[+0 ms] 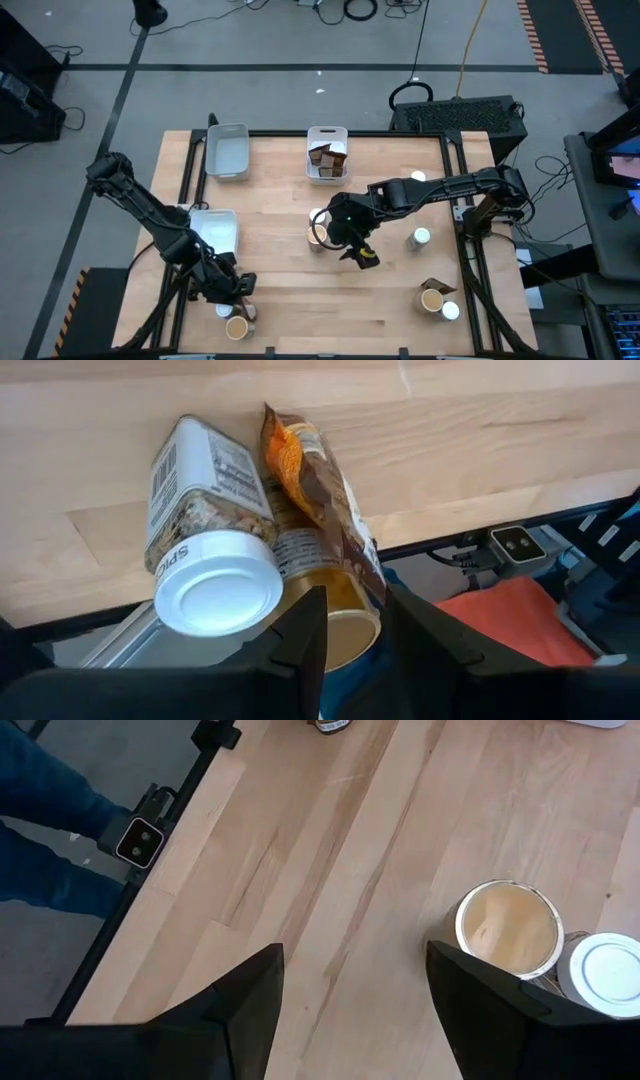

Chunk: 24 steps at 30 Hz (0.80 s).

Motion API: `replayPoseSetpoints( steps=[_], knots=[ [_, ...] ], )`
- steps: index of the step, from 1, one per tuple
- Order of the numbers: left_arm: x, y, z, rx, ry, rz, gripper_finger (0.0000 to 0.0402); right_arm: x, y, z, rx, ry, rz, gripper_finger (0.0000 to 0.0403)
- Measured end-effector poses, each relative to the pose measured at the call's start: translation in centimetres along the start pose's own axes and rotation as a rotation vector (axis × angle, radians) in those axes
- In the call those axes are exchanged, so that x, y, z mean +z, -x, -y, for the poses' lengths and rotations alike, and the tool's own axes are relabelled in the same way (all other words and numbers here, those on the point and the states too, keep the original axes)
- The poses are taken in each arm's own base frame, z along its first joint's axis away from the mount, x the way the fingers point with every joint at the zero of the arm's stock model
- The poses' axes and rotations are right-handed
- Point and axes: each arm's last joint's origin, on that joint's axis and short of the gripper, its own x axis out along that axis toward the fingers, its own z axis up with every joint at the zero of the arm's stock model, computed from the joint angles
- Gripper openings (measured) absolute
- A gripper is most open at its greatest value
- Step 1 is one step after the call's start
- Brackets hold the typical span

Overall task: Sort spices by type
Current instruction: Put the brown seasoning pack into the top white bin

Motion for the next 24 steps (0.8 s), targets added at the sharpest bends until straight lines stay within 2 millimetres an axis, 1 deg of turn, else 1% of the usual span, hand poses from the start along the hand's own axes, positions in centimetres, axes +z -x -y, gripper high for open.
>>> replayPoseSetpoints(
  steps=[7, 20, 24],
  knots=[
    [0.4, -0.6, 0.5, -0.003, 0.021, 0.018, 0.0109, 0.0, 0.0, 0.0, 0.0, 0.0, 0.0, 0.0226],
    [0.6, -1.9, 0.5, 0.036, 0.018, 0.053, 0.0109, 0.0, 0.0, 0.0, -0.002, 0.009, 0.0, 0.0226],
    [0.6, -2.0, 0.6, 0.035, -0.006, 0.05, 0.0109, 0.0, 0.0, 0.0, -0.002, 0.012, 0.0, 0.0226]
  ],
)
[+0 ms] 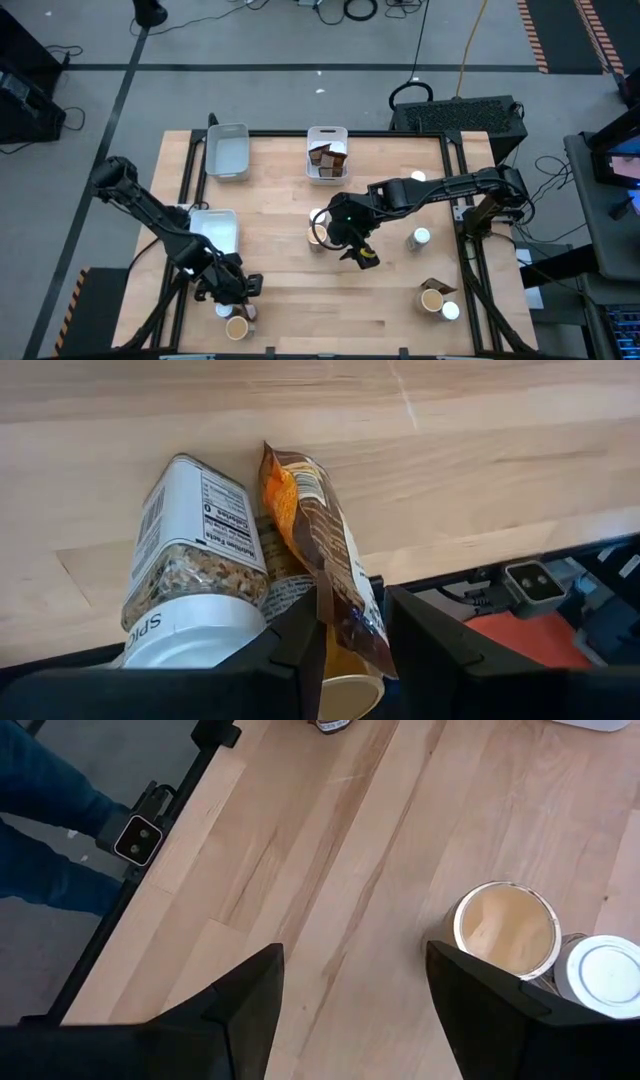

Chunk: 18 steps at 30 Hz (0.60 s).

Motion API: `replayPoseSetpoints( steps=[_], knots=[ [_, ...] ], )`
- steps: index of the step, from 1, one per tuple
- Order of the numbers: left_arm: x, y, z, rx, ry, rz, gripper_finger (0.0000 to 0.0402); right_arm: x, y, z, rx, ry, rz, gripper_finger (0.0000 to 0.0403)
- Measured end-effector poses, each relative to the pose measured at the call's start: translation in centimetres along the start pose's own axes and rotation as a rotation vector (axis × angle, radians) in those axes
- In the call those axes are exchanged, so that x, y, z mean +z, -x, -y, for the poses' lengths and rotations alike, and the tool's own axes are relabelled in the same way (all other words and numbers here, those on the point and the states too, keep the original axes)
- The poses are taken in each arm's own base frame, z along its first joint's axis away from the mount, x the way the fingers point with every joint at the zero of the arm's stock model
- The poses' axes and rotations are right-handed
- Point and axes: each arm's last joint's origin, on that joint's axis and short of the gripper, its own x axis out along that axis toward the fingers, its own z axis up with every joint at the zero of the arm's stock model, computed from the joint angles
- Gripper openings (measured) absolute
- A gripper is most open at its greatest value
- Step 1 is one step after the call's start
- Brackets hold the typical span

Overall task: Sort spices by type
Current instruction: Put the brown seasoning pack into the top white bin

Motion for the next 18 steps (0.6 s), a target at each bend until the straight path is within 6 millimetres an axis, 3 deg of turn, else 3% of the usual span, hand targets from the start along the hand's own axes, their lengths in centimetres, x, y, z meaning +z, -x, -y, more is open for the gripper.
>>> replayPoseSetpoints(
  steps=[5, 11, 18],
  knots=[
    [0.01, 0.0, -0.01, 0.001, -0.005, 0.001, 0.009, 0.0, 0.0, 0.0, -0.001, 0.0, 0.0, 0.0226],
    [0.02, 0.0, -0.01, 0.0, -0.039, 0.003, 0.0014, 0.0, 0.0, 0.0, -0.001, 0.0, 0.0, 0.0226],
    [0.26, 0.18, 0.29, -0.037, -0.085, 0.03, 0.0004, -0.07, 0.0, -0.01, 0.0, -0.002, -0.007, 0.0226]
  ],
)
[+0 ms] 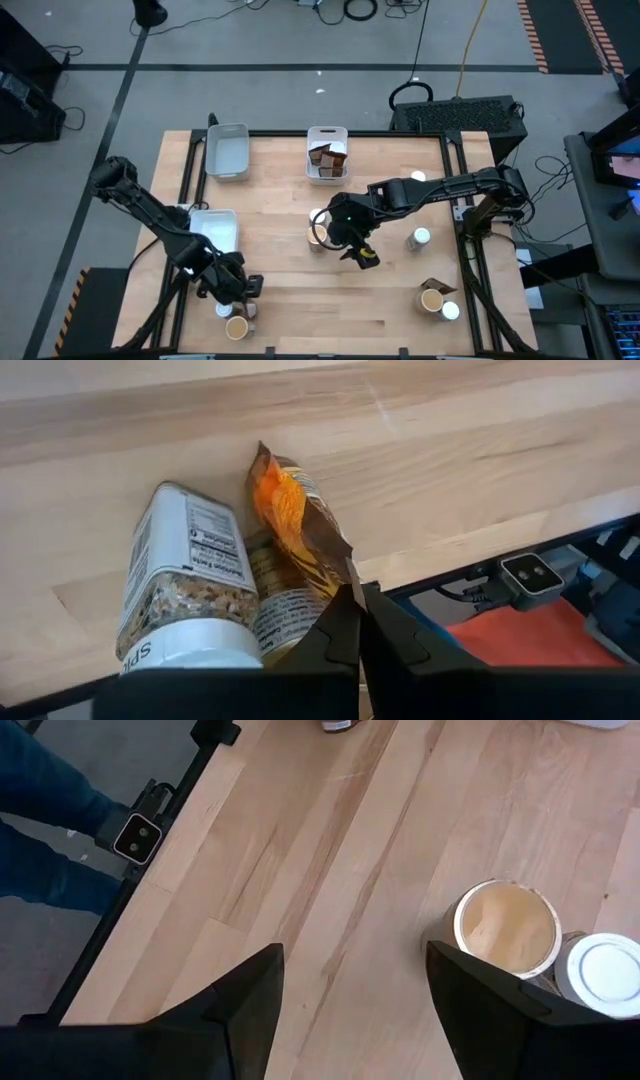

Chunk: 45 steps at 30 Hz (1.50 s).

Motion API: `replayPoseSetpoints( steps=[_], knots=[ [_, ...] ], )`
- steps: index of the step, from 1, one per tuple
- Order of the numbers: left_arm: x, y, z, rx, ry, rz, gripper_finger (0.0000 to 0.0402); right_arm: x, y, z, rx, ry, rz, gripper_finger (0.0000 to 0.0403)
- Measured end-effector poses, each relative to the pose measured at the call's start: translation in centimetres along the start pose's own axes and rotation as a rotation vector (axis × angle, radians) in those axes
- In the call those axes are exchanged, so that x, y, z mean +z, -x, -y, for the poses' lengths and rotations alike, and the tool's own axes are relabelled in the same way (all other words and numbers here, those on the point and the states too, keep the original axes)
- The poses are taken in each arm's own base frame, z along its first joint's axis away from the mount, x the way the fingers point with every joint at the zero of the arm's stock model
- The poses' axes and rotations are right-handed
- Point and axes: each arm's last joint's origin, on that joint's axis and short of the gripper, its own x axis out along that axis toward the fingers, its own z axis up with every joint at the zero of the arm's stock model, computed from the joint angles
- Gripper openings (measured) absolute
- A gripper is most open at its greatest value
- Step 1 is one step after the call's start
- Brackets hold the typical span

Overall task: Sort spices by type
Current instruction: Put the brown seasoning pack into the top white bin

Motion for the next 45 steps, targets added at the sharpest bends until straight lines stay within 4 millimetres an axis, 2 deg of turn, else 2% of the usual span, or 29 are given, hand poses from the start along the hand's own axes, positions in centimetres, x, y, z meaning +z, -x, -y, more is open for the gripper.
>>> replayPoseSetpoints(
  steps=[4, 7, 12, 18, 24, 28, 33, 40, 45],
  knots=[
    [0.9, 0.8, 0.7, -0.056, -0.041, 0.029, 0.0004, -0.4, 0.5, -0.2, -0.001, -0.012, -0.033, 0.0226],
    [2.1, 1.8, 1.4, -0.102, -0.078, 0.044, 0.0004, -0.6, 1.7, -0.4, -0.005, -0.013, -0.026, 0.0226],
    [4.5, 4.0, 2.7, -0.183, -0.116, 0.085, 0.0003, -0.9, 5.2, -0.6, -0.033, 0.009, 0.039, 0.0226],
    [7.6, 8.8, 4.4, -0.228, -0.167, 0.188, 0.0002, -2.7, 10.0, -1.0, -0.091, 0.024, 0.167, 0.0226],
    [11.4, 15.1, 6.4, -0.273, -0.25, 0.353, 0.0002, -5.8, 12.4, -1.5, -0.147, 0.019, 0.307, 0.0226],
    [14.8, 19.5, 6.9, -0.284, -0.34, 0.503, 0.0002, -7.1, 12.6, -1.3, -0.176, -0.037, 0.423, 0.0226],
    [20.1, 23.7, 7.0, -0.258, -0.529, 0.647, 0.0002, -7.5, 12.5, -0.5, -0.239, -0.126, 0.529, 0.0226],
    [29.5, 26.9, 7.9, -0.16, -0.819, 0.722, 0.0001, -6.9, 13.3, 1.4, -0.523, -0.295, 0.638, 0.0226],
    [35.0, 27.5, 9.9, -0.072, -1.008, 0.759, 0.0001, -6.9, 14.4, 2.6, -0.683, -0.426, 0.732, 0.0226]
  ],
)
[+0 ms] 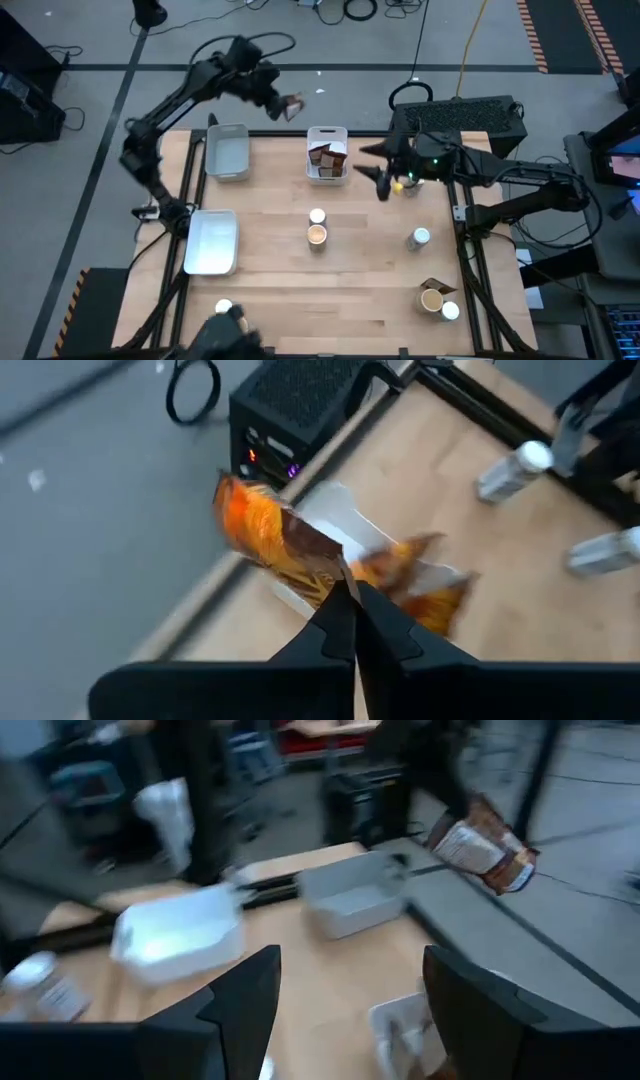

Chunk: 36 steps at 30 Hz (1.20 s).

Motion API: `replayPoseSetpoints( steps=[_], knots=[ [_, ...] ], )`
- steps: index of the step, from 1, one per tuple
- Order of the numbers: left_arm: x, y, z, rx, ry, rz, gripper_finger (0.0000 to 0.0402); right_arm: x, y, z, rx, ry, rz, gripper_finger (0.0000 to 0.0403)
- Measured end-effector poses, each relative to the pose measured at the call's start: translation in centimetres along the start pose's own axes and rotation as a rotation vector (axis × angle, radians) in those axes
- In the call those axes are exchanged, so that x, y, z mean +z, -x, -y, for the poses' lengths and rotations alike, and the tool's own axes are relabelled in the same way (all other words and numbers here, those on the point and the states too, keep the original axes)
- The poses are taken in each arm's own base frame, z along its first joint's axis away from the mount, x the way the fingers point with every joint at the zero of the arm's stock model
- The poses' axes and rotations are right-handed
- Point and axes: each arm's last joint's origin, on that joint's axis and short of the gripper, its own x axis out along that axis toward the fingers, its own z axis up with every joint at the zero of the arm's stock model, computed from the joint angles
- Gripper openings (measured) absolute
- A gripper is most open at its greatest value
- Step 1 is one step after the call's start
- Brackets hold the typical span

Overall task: Sort spices by type
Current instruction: Put the brown seasoning pack into the top white bin

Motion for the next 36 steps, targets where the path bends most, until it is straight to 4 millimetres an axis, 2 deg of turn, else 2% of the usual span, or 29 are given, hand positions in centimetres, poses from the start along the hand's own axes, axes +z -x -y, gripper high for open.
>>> replayPoseSetpoints(
  steps=[4, 9, 13, 20, 25, 36],
  knots=[
    [1.8, -2.5, -1.0, -0.017, -0.149, -0.007, 0.0001, 0.1, -0.1, 0.7, -0.07, -0.092, 0.017, 0.0226],
    [2.4, -5.4, -0.8, -0.043, -0.281, -0.053, 0.0001, 0.0, -0.1, 0.9, -0.079, -0.086, 0.003, 0.0226],
    [2.2, -7.0, 0.5, -0.057, -0.396, -0.086, 0.0001, -0.1, -0.1, 1.2, -0.094, -0.008, -0.015, 0.0226],
    [1.9, -8.5, 3.0, 0.029, -0.683, -0.155, 0.0001, -0.4, -0.2, 2.4, -0.143, 0.031, -0.067, 0.0226],
    [1.8, -9.2, 3.5, 0.034, -0.732, -0.169, 0.0001, -0.4, -0.3, 3.1, -0.162, 0.068, -0.074, 0.0226],
    [0.6, -12.9, 2.1, 0.1, -0.711, -0.288, 0.0001, -0.3, -0.3, 4.3, -0.192, 0.073, -0.076, 0.0226]
  ],
)
